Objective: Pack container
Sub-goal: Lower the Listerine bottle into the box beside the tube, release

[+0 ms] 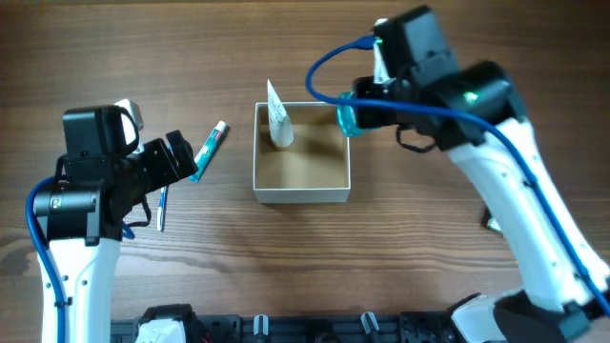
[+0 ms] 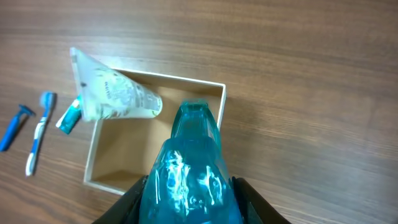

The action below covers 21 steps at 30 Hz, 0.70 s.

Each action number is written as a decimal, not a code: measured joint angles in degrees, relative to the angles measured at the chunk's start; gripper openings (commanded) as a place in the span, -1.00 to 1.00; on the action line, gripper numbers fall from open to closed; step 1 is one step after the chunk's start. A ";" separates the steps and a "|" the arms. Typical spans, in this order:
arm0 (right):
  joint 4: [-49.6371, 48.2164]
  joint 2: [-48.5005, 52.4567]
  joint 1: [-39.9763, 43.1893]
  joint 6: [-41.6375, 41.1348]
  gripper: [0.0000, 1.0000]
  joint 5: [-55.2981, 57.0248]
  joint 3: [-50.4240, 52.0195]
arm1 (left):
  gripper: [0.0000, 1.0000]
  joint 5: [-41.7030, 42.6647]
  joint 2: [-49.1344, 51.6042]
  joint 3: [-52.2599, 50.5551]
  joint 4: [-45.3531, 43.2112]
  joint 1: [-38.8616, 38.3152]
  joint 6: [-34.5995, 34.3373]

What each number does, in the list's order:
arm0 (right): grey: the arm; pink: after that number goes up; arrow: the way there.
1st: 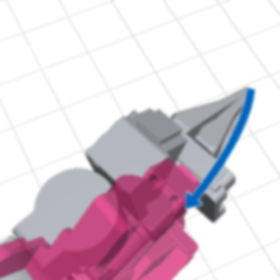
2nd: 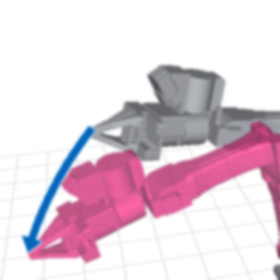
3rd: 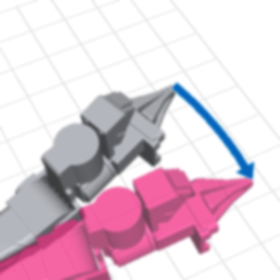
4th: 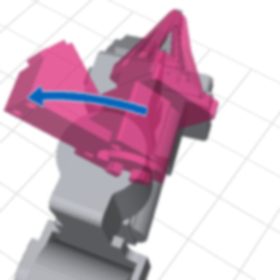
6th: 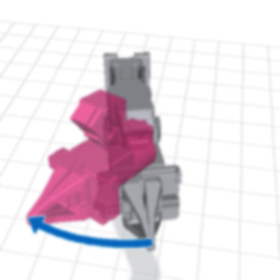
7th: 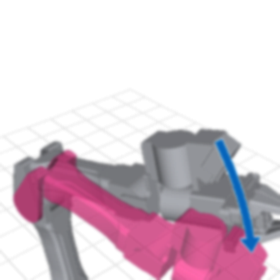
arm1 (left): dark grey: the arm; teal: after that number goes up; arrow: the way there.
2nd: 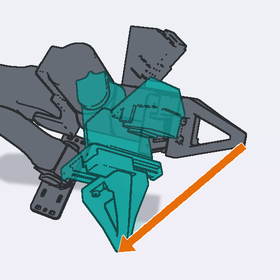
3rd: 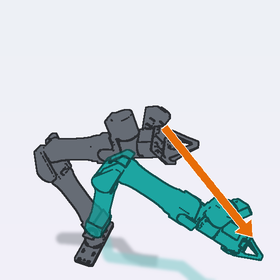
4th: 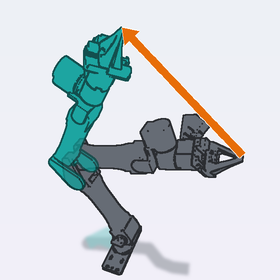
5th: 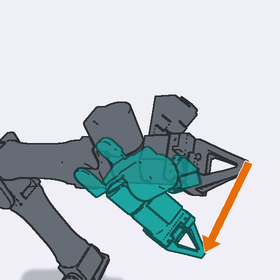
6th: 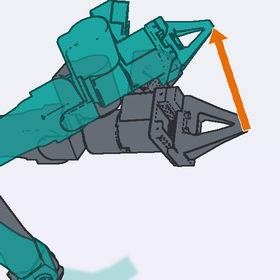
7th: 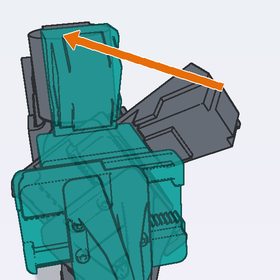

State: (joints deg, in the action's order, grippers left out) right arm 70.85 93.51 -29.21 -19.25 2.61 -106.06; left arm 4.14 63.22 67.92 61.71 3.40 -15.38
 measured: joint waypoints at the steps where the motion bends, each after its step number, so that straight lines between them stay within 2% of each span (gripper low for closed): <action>1: -0.33 1.07 -0.22 -0.24 -0.92 0.20 0.00 | 0.99 0.00 0.00 0.00 0.02 0.00 0.00; 15: -4.85 19.93 -1.14 -2.43 -0.91 -1.70 0.00 | 0.99 0.00 0.00 0.00 0.02 0.00 0.00; 19: -6.47 22.56 -1.14 -2.60 -0.91 -1.77 0.00 | 0.99 0.00 0.00 0.00 0.02 0.00 0.00; 20: -6.80 22.88 -1.14 -2.60 -0.79 -1.77 0.00 | 1.00 0.00 0.00 0.00 0.02 0.00 0.00; 21: -6.93 23.32 -1.14 -2.60 -0.47 -1.77 0.00 | 1.00 0.00 0.00 0.00 0.02 0.00 0.00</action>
State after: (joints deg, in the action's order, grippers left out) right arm 63.92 116.84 -30.35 -21.85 0.84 -106.06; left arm 4.14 63.22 67.92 61.73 3.40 -15.38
